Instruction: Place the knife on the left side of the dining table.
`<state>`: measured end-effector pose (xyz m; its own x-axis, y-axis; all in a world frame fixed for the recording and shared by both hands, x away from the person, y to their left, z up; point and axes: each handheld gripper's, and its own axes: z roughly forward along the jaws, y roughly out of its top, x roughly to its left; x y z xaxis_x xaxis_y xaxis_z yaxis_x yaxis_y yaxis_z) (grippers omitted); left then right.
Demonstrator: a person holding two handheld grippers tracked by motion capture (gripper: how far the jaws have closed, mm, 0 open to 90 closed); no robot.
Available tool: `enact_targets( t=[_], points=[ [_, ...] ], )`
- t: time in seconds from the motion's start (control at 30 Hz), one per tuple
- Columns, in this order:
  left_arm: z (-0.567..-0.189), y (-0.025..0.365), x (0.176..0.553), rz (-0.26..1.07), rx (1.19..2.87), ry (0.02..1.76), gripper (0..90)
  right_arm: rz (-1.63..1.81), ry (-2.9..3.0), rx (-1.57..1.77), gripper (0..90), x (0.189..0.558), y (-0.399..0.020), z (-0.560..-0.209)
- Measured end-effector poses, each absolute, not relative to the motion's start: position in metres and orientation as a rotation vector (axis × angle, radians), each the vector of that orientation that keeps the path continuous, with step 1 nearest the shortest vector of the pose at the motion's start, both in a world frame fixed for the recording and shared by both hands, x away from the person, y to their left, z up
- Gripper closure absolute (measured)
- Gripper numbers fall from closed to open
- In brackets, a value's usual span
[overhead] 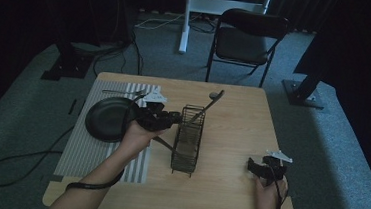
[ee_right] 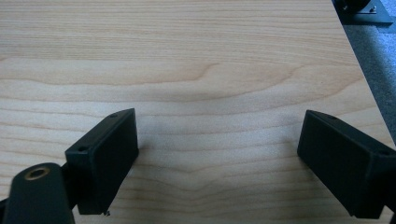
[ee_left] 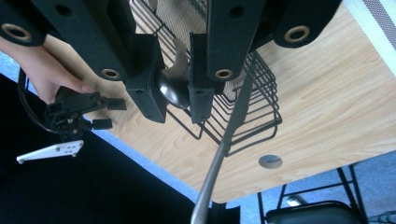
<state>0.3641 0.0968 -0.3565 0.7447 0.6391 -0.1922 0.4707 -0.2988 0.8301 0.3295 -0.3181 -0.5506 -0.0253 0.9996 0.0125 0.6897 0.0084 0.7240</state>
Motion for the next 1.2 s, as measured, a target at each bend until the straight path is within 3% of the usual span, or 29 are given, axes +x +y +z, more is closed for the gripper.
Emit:
enact_targets(
  t=[0.5,0.6,1.2],
  points=[
    [-0.354,0.094,0.356,0.25,1.943,0.847,81.7,0.77,1.769,1.733,11.5,0.329,-0.318,-0.551],
    [-0.338,0.104,0.353,0.223,1.86,0.833,83.5,0.77,1.769,1.733,11.5,0.329,-0.318,-0.55],
    [-0.303,0.13,0.347,0.235,1.79,0.832,83.7,0.77,1.77,1.734,11.6,0.329,-0.318,-0.55]
  ],
)
